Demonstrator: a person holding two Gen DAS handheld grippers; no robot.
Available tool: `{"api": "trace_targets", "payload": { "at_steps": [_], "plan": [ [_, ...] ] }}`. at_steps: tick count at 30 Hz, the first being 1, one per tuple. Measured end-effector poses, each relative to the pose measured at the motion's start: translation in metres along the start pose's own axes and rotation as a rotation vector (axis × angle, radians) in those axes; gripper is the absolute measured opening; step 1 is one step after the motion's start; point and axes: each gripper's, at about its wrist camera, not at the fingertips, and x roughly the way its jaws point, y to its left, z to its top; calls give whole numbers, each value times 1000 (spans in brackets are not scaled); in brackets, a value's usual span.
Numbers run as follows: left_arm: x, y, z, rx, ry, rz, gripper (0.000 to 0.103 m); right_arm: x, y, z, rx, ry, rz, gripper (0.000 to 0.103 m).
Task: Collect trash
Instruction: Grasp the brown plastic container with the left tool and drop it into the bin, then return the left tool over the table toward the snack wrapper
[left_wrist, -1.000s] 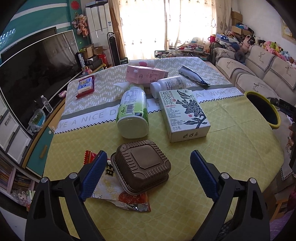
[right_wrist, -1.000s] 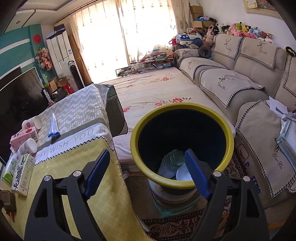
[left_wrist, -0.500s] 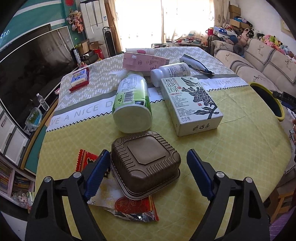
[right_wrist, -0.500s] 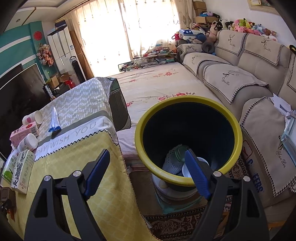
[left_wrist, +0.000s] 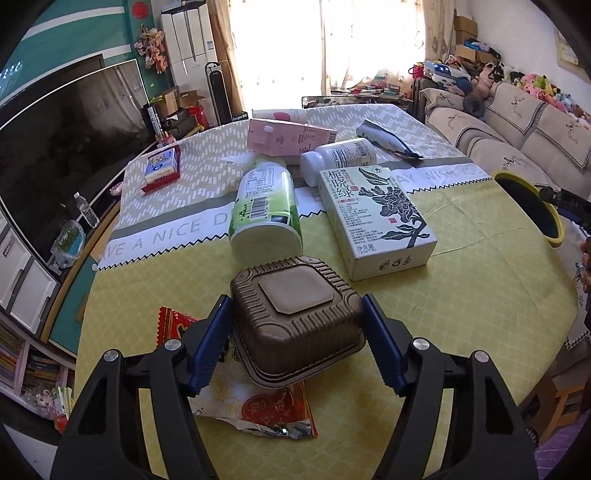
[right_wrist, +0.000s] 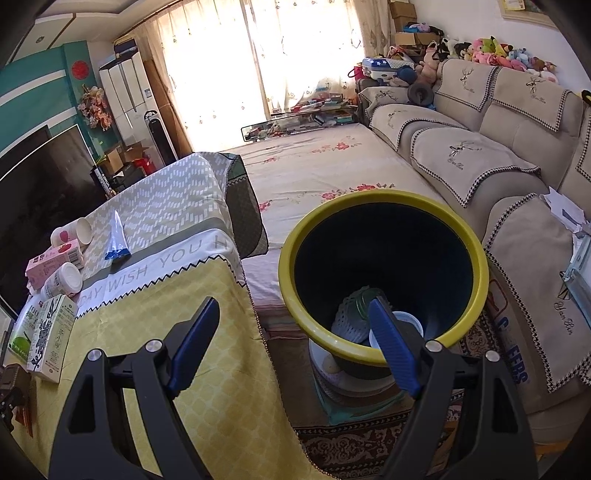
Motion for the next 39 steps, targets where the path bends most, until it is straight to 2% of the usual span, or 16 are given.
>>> {"api": "trace_targets", "payload": {
  "at_steps": [8, 17, 20, 26, 30, 34, 39],
  "plan": [
    [-27, -20, 10, 28, -56, -57, 70, -12, -7, -1, 9, -16, -6, 78],
    [-25, -76, 55, 108, -106, -213, 70, -42, -40, 0, 60, -84, -70, 78],
    [-17, -109, 75, 158, -119, -274, 70, -51, -58, 1, 90, -107, -104, 78],
    [-4, -199, 118, 290, -143, -432, 70, -58, -93, 1, 148, -123, -162, 78],
    [10, -258, 144, 345, -123, -536, 70, -61, -113, -3, 175, -131, -199, 78],
    [36, -318, 167, 397, -83, -574, 70, -62, -132, -7, 196, -124, -232, 78],
    [72, -375, 187, 411, -31, -606, 70, -61, -148, -12, 222, -111, -265, 78]
  ]
}}
